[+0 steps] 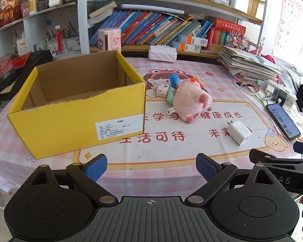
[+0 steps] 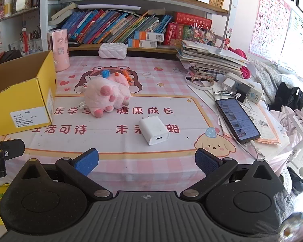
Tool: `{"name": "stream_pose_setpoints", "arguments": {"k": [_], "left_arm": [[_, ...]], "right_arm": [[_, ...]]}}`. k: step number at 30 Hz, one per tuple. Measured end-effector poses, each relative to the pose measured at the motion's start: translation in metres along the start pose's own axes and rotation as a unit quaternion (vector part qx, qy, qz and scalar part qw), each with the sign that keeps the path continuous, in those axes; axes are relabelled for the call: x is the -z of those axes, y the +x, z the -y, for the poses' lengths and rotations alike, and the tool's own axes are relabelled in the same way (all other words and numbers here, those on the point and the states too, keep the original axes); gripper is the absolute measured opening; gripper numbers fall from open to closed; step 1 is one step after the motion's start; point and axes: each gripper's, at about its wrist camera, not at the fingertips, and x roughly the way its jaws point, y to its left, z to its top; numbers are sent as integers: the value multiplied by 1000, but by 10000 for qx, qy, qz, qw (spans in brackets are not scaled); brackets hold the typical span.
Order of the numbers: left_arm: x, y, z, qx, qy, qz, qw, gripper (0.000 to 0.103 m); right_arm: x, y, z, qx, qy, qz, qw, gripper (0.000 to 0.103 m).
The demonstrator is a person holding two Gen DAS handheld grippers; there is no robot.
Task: Organize objects
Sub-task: 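Grasp the white charger with the right gripper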
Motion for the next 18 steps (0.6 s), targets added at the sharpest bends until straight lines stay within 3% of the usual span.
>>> {"name": "stream_pose_setpoints", "arguments": {"k": [18], "left_arm": [[-26,47,35,-284,-81,-201,9994,96]], "right_arm": [[-30,72,32,-465,-172,-400,9980,96]]}}
